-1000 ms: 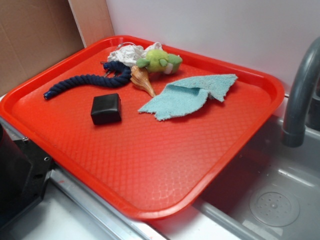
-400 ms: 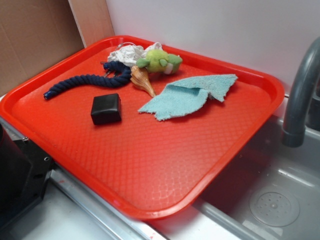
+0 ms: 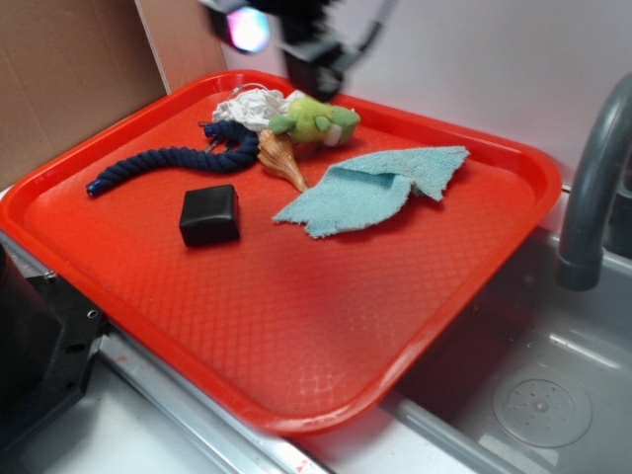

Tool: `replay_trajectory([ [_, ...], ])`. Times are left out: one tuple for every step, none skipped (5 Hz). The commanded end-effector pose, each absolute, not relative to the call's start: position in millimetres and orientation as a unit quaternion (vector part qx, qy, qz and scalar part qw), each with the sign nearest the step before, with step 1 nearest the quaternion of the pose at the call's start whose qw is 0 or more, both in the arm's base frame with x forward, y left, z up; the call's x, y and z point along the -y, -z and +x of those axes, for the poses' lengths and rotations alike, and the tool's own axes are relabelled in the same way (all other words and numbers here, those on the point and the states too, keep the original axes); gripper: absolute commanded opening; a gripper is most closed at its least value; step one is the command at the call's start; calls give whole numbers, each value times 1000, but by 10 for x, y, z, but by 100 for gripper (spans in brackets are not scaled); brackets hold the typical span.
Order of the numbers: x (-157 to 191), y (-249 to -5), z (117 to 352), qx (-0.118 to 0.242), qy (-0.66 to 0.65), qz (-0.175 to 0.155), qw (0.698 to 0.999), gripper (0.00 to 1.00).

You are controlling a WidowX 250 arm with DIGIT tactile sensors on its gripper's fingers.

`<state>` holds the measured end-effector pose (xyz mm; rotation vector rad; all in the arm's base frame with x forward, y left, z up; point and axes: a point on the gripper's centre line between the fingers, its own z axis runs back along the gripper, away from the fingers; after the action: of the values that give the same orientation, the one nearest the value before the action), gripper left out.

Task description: Grab the blue cloth.

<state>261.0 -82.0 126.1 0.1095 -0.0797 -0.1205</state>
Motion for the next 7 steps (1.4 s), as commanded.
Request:
replay_trajectory([
  [890, -825, 2906, 46, 246, -10, 968, 100],
  [921, -715, 2765, 12, 291, -5, 957, 100],
  [921, -715, 2765, 12, 291, -5, 957, 100],
  [921, -715, 2765, 12, 291, -5, 957, 100],
  [1043, -459, 2900, 63, 312, -29, 947, 100],
  [1225, -202, 3030, 74, 338, -48, 937, 100],
  [1456, -46, 2526, 73, 344, -48, 935, 0],
])
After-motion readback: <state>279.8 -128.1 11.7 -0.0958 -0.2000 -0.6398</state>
